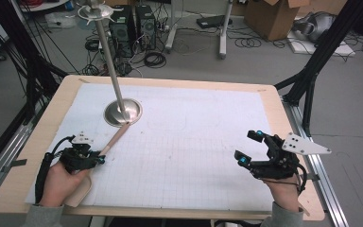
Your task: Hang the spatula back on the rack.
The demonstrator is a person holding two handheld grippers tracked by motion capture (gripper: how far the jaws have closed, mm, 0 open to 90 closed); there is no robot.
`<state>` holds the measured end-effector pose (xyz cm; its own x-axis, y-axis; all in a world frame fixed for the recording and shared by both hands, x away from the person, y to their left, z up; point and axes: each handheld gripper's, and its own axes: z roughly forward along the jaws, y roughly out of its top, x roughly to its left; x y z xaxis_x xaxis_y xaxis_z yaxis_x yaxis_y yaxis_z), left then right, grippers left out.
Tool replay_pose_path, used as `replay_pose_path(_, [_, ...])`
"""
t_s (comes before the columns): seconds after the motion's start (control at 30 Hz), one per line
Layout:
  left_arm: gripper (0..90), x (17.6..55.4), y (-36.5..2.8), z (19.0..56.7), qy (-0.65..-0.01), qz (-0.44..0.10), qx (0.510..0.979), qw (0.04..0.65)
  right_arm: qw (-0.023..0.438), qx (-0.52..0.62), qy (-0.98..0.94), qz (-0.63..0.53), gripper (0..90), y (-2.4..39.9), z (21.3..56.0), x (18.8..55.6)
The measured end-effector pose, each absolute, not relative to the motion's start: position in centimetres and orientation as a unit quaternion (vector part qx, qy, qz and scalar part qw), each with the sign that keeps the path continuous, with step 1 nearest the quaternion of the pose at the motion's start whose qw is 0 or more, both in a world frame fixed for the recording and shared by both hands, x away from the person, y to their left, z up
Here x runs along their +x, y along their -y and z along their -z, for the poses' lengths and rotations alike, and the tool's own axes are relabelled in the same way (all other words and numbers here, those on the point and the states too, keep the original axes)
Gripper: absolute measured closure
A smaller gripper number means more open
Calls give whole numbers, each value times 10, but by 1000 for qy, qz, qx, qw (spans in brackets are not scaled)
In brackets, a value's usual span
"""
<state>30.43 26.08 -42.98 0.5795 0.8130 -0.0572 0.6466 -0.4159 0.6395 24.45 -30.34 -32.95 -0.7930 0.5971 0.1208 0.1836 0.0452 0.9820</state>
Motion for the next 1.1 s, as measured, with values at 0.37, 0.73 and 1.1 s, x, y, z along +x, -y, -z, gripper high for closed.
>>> replay_pose_path(0.37, [740,305,-260,429,-449,-131,827,313,164,276,-706,-631,138,303,330,244])
replay_pose_path(0.73, [778,306,-262,430,-448,-128,827,314,164,274,-707,-631,138,302,330,245])
replay_pose_path(1.1, [779,305,-262,428,-447,-133,827,314,164,277,-705,-632,138,305,330,244])
